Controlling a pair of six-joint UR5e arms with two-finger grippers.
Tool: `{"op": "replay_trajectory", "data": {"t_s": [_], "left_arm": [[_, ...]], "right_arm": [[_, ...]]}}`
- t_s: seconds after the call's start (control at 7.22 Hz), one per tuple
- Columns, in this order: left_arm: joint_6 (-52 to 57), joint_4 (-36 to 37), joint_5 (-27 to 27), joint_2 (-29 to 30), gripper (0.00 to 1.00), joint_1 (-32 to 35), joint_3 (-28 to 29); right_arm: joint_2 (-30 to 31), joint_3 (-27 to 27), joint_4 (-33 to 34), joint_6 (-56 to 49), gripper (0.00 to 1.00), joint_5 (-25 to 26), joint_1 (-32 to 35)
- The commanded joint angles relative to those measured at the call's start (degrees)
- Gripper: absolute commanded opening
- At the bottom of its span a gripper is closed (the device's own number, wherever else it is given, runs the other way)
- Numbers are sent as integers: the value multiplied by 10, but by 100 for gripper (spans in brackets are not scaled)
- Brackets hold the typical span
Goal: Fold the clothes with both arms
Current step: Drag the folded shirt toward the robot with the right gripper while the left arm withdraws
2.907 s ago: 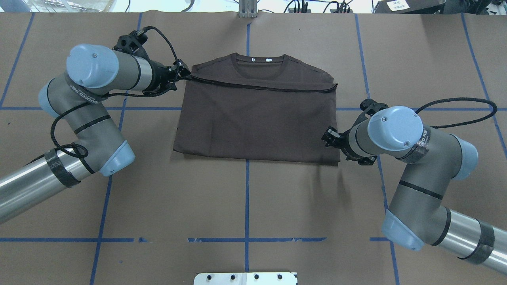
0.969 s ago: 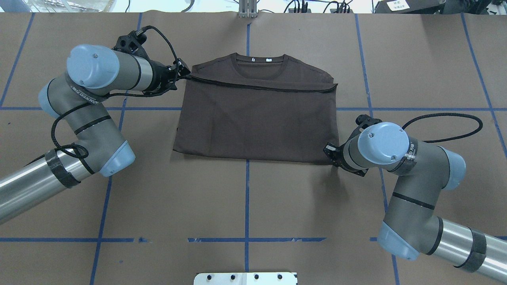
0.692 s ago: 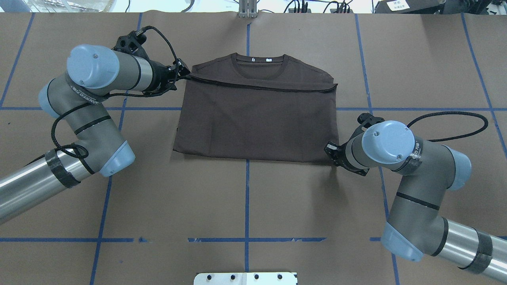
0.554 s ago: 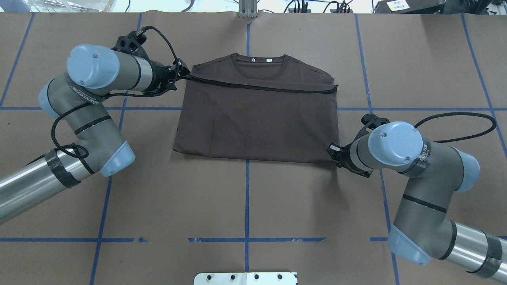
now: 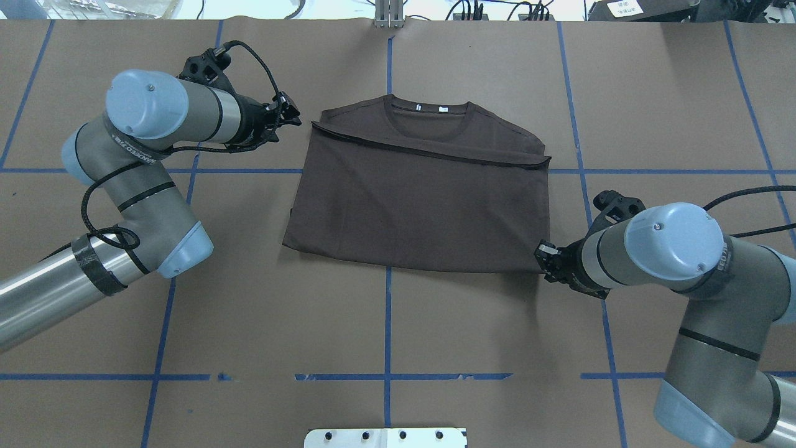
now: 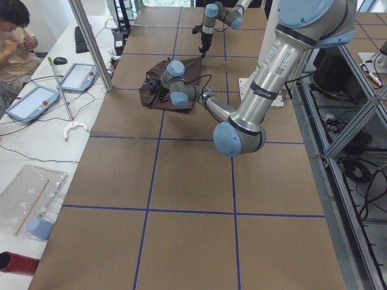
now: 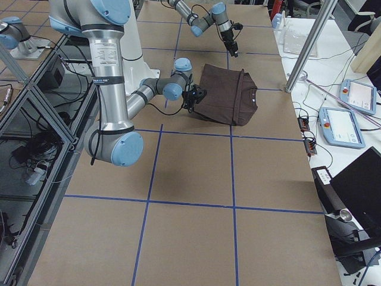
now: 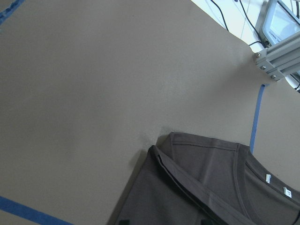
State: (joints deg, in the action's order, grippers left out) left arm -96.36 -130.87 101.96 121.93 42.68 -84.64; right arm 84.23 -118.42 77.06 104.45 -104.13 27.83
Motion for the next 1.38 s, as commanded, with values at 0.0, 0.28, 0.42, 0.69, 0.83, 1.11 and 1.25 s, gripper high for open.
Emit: {"op": "replay_trajectory", "data": {"t_s": [0.0,0.28,0.42,0.69,0.83,1.11,1.25], "left_arm": [[-44,-2,-2,3,60,-26,-3],[-43,-2,-1,1,60,-26,-4],[-43,-3,0,1,60,-26,-3],[-44,-4,1,2,60,-40,-4],[-43,-7,1,2,60,-44,-3],[-43,-18,8,4,60,-54,-29],[-45,-11,33,-1,60,-75,-65]], "right_arm": [[61,-87,3,21,0,-23,-64],[73,-125,1,74,0,-25,-152],[87,-145,2,74,0,-30,-187],[92,-151,2,76,0,-61,-245],[100,-151,2,76,0,-65,-270],[98,-148,3,99,100,-57,-273],[94,-161,1,98,100,-58,-216]]}}
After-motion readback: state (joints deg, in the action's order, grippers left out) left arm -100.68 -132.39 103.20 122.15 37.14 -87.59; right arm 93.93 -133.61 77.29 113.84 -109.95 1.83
